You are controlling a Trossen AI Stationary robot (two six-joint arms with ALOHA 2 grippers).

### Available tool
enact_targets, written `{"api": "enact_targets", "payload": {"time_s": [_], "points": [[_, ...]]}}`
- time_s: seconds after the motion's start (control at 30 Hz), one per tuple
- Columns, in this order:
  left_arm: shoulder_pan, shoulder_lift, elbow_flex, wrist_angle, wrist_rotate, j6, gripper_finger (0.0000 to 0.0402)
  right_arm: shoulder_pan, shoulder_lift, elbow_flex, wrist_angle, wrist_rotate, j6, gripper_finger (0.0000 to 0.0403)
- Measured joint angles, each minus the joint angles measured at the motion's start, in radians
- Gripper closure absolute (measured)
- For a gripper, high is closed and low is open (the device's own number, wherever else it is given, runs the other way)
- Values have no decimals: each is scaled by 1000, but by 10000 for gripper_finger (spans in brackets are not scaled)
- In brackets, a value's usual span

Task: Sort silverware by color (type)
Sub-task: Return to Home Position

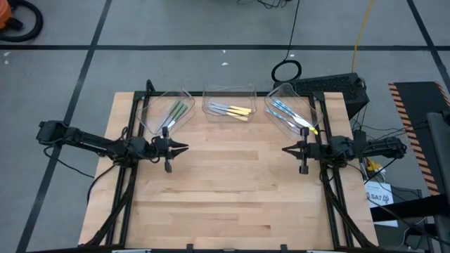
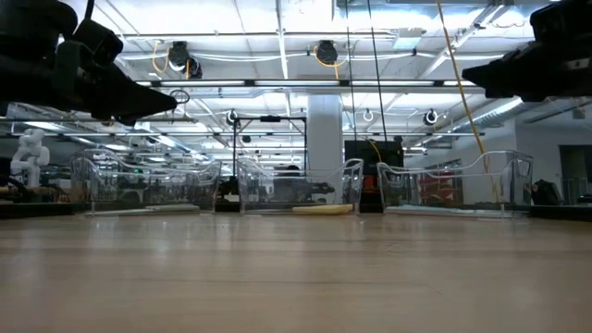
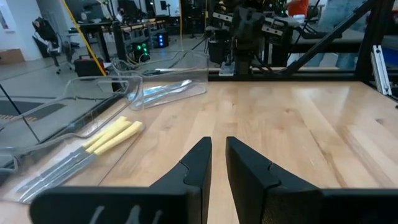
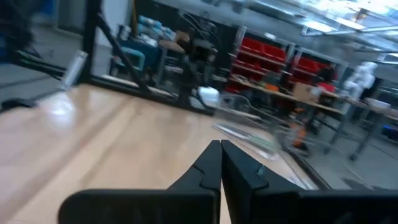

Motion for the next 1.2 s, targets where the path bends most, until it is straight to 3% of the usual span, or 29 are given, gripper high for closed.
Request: {"api": "enact_targets", "payload": {"time_s": [0.27, 0.83, 0.97, 1.2], "points": [[2, -79, 0, -109, 0, 51, 346, -9, 1, 0, -5, 13, 6, 401], [33, -681, 2, -627, 16, 34, 346, -9, 33, 0, -8, 11, 24, 401], [34, -743, 3, -640, 81, 55, 346, -9, 60, 0, -8, 11, 36, 401], [36, -741, 3, -656, 156, 61, 346, -9, 75, 0, -8, 11, 61, 401]]}}
